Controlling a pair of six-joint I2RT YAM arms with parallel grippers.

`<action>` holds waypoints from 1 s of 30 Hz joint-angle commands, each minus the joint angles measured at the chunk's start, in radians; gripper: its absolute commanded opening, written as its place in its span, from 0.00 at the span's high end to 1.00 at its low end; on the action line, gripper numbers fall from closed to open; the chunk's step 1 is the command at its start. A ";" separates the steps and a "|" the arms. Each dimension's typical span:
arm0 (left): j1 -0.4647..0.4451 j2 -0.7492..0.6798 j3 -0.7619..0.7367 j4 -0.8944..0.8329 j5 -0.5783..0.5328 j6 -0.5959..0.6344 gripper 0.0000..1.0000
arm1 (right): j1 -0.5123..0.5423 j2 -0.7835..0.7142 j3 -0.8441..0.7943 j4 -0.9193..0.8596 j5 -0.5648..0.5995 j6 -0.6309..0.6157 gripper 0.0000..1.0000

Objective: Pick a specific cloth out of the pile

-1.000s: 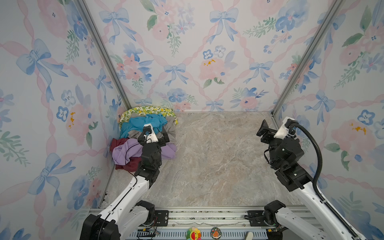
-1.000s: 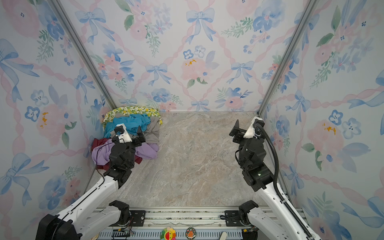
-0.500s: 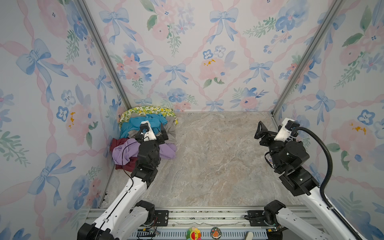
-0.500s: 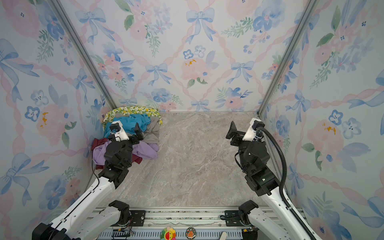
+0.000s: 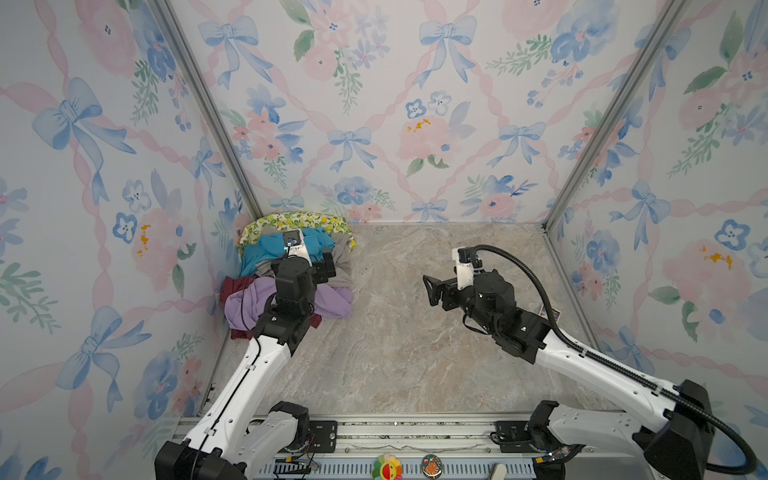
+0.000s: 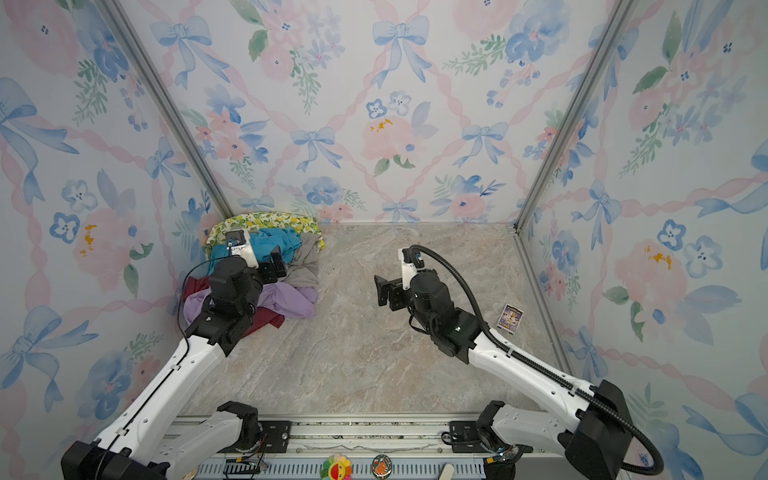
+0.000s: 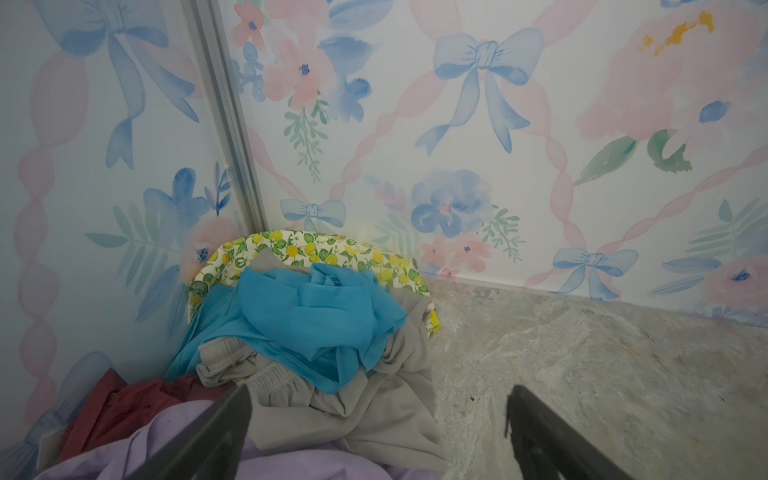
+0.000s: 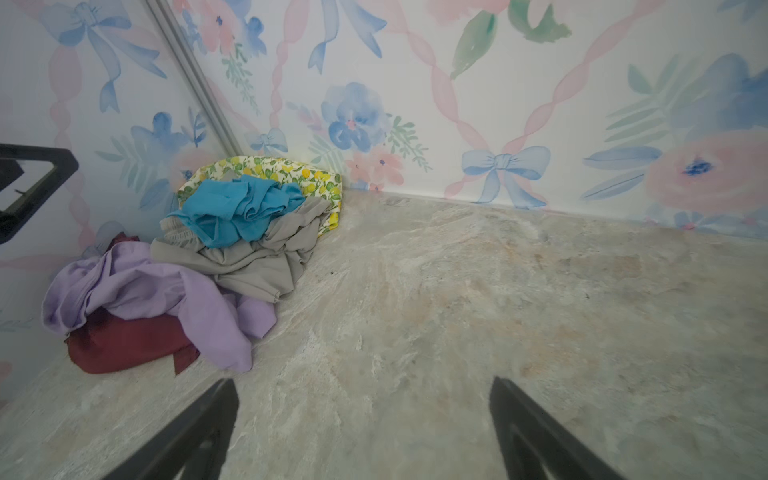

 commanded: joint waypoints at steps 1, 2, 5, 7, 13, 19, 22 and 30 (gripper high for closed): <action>0.037 0.023 0.024 -0.188 0.119 -0.037 0.03 | 0.072 0.112 0.080 0.068 -0.096 -0.015 0.03; 0.043 0.019 0.015 -0.200 0.127 -0.034 0.03 | 0.089 0.146 0.097 0.075 -0.114 -0.019 0.03; 0.066 -0.005 -0.015 -0.216 0.147 -0.051 0.02 | 0.136 0.247 0.133 0.119 -0.150 -0.040 0.03; 0.083 -0.010 -0.026 -0.228 0.175 -0.059 0.02 | 0.158 0.309 0.153 0.151 -0.172 -0.057 0.03; 0.091 -0.005 -0.050 -0.243 0.181 -0.087 0.02 | 0.221 0.436 0.230 0.153 -0.175 -0.127 0.03; 0.108 0.065 -0.032 -0.287 0.218 -0.131 0.02 | 0.232 0.504 0.239 0.185 -0.162 -0.111 0.03; 0.109 0.090 -0.025 -0.286 0.206 -0.146 0.02 | 0.232 0.523 0.241 0.198 -0.146 -0.081 0.03; 0.112 0.128 0.003 -0.323 0.120 -0.220 0.07 | 0.189 0.568 0.271 0.198 -0.184 0.066 0.02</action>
